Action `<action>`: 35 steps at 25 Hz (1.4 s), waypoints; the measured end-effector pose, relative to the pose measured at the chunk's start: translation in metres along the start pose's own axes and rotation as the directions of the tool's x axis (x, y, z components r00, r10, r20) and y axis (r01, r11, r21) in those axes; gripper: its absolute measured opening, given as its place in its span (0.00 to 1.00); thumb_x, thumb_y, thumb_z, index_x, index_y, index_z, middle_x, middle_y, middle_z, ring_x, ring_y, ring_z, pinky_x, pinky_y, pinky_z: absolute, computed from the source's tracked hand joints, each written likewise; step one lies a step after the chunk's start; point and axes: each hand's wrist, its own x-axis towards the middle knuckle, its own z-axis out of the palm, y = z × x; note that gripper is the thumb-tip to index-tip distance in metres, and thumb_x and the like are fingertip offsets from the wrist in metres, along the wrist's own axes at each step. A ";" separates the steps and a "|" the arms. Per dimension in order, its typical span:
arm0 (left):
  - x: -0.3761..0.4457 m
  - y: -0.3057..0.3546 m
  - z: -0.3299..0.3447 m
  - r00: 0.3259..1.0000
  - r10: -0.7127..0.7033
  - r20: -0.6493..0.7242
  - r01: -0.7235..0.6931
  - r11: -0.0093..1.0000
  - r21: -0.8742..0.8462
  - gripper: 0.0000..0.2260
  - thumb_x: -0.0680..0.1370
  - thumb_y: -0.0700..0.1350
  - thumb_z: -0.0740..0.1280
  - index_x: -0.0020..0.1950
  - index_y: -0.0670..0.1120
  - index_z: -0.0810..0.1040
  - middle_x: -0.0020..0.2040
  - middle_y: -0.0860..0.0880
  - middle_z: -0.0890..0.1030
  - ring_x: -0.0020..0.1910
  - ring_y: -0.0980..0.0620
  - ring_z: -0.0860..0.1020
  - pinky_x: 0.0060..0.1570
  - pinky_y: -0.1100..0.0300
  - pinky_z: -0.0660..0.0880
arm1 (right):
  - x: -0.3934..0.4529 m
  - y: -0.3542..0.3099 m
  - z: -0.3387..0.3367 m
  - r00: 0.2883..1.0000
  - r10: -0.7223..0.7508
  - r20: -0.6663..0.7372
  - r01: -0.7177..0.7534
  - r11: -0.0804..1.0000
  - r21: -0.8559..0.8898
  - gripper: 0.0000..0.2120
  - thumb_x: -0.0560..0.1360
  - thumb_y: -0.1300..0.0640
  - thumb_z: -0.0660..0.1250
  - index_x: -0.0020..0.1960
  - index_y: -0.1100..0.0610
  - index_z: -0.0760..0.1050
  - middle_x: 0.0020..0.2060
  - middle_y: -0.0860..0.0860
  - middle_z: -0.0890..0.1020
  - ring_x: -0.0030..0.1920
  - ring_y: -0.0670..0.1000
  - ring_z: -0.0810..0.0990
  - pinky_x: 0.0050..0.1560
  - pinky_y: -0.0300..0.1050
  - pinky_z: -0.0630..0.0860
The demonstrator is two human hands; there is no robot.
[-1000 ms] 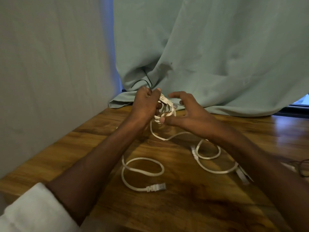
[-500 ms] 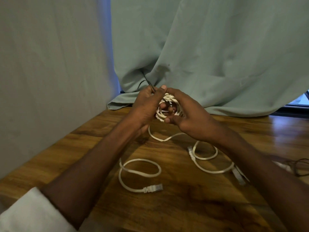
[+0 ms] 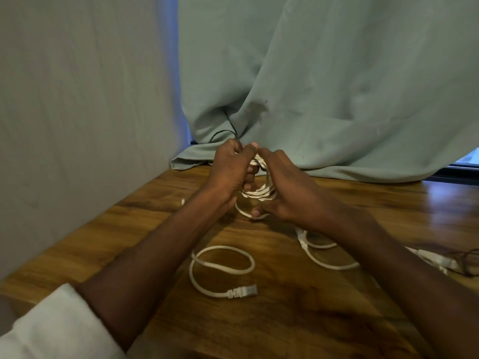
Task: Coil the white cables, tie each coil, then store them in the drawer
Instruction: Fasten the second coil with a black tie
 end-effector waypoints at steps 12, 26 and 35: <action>-0.001 -0.008 0.006 1.000 0.007 -0.030 -0.008 1.000 -0.024 0.11 0.84 0.50 0.68 0.50 0.42 0.73 0.28 0.45 0.73 0.20 0.51 0.70 0.22 0.63 0.69 | -0.003 -0.003 0.003 0.994 0.001 -0.110 -0.031 0.962 -0.273 0.37 0.77 0.47 0.74 0.78 0.55 0.60 0.63 0.54 0.72 0.47 0.56 0.80 0.44 0.52 0.79; -0.005 -0.017 0.004 0.825 0.519 0.223 -0.555 0.672 0.491 0.09 0.80 0.45 0.73 0.44 0.42 0.78 0.36 0.55 0.81 0.37 0.60 0.81 0.39 0.60 0.75 | 0.006 -0.007 -0.039 0.891 0.453 -0.018 -0.249 0.522 0.816 0.13 0.84 0.51 0.64 0.57 0.55 0.86 0.51 0.52 0.88 0.56 0.51 0.86 0.55 0.49 0.81; 0.000 -0.023 0.001 0.892 0.431 0.135 -0.445 0.787 0.426 0.14 0.82 0.54 0.70 0.45 0.43 0.76 0.37 0.47 0.82 0.35 0.44 0.80 0.35 0.47 0.75 | 0.001 -0.006 -0.045 0.777 0.629 -0.021 -0.056 0.103 0.993 0.07 0.82 0.57 0.68 0.54 0.60 0.83 0.41 0.53 0.87 0.46 0.52 0.88 0.47 0.44 0.83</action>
